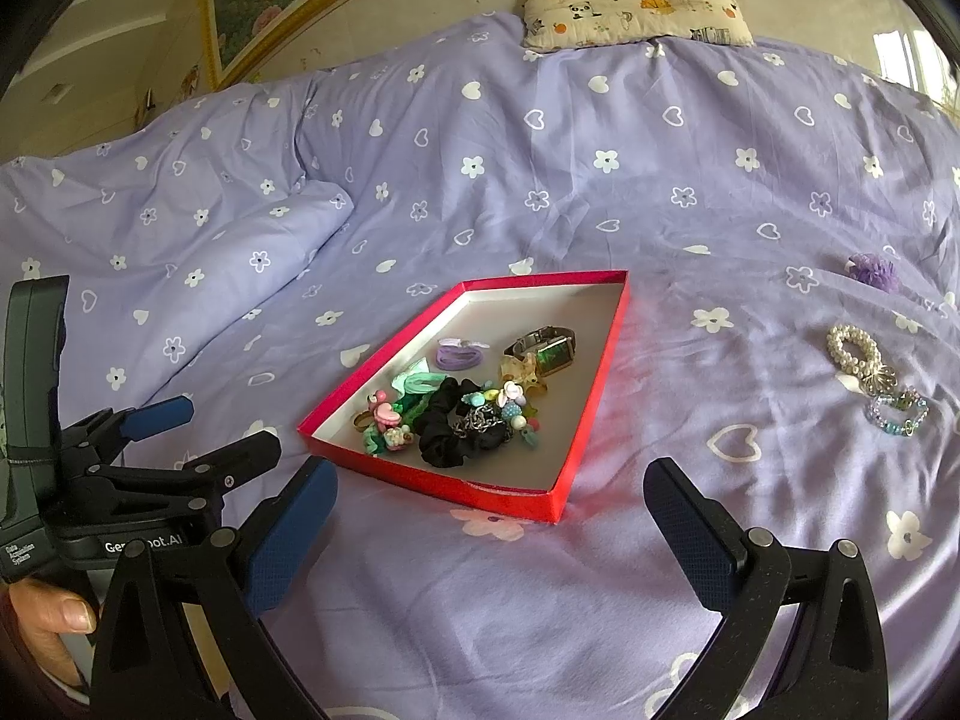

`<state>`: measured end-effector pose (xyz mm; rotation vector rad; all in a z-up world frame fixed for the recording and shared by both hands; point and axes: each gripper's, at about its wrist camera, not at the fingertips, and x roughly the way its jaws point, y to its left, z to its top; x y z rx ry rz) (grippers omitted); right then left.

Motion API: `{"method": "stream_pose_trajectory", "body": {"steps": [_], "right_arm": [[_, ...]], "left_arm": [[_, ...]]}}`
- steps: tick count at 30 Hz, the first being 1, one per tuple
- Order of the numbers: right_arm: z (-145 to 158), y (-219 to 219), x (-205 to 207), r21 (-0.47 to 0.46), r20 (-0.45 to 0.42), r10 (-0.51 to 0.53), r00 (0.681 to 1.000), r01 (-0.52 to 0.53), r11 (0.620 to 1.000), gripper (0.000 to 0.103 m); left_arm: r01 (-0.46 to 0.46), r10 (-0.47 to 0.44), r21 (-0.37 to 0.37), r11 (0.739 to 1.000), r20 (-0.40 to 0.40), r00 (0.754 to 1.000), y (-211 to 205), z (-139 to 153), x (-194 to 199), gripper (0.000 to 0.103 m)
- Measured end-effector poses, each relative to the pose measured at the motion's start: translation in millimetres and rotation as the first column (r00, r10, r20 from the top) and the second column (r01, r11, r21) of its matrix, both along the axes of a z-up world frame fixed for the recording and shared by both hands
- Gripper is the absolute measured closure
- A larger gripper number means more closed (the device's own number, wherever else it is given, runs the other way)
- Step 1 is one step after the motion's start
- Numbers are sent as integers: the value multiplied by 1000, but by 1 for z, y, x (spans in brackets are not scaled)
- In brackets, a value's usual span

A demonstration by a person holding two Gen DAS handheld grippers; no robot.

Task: Organize jewelry

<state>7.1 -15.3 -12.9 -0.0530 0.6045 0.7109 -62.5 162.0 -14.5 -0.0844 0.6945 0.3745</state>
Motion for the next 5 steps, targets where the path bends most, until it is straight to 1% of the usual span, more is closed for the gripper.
{"method": "stream_pose_trajectory", "body": {"steps": [5], "right_arm": [[-3, 0, 1, 3, -10, -1, 1000, 1, 1000, 0]], "left_arm": [[4, -4, -2, 1000, 0, 1000, -1, -1, 1, 0]]}}
